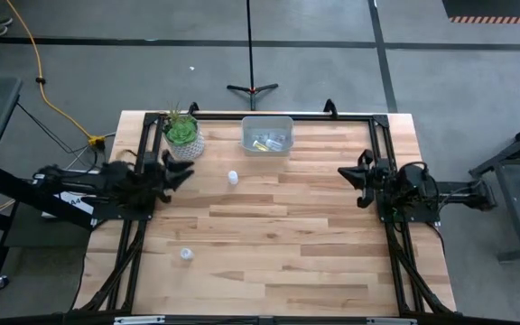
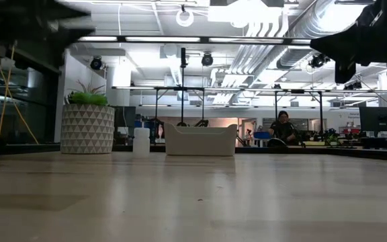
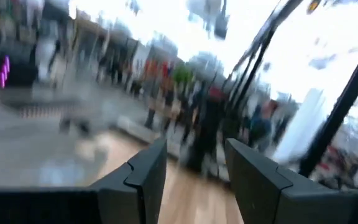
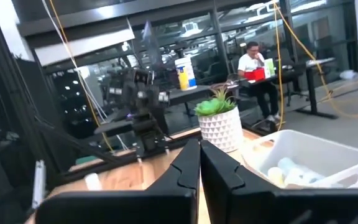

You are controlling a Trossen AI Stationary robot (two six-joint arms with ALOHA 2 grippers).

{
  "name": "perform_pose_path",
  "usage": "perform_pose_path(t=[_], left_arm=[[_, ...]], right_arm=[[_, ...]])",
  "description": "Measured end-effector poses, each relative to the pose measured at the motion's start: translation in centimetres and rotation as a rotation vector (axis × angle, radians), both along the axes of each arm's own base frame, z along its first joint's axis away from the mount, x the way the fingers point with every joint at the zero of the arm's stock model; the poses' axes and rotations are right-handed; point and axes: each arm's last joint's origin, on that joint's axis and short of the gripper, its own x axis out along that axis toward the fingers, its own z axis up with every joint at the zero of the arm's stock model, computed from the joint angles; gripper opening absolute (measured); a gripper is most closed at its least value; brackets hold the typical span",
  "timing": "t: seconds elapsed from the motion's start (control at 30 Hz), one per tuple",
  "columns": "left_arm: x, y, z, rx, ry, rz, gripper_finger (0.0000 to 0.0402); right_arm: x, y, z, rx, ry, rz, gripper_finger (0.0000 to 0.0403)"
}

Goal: Pick and place pill bottles into a basket
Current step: Put the transparent pill bottle into the gray bin

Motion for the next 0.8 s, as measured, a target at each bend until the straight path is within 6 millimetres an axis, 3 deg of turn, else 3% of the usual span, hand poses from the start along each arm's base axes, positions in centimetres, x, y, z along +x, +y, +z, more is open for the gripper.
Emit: perform_pose_path(t=[0.17,0.3,0.43,0.6,0.8], left_arm=[[0.2,0.1,4.5,0.078,-0.091,0.079,0.0198],[1.8,0.0,6.7,0.124,-0.016,0.092,0.0198],[4.9,-0.2,7.2,0.141,0.177,0.109,0.022],[8.7,-0.5,7.7,0.124,0.344,0.13,0.0287],[11.1,-0.7,7.4,0.075,0.522,0.129,0.0353]], right_arm=[[0.0,0.0,0.0,0.055,-0.009,0.011,0.0004],[0.0,0.0,-0.2,0.064,0.002,0.012,0.0002],[0.0,0.0,-0.2,0.067,0.006,0.012,0.0004],[0.0,0.0,-0.2,0.089,0.002,0.017,0.0003],[0.1,0.0,-0.3,0.114,0.007,0.022,0.0005]])
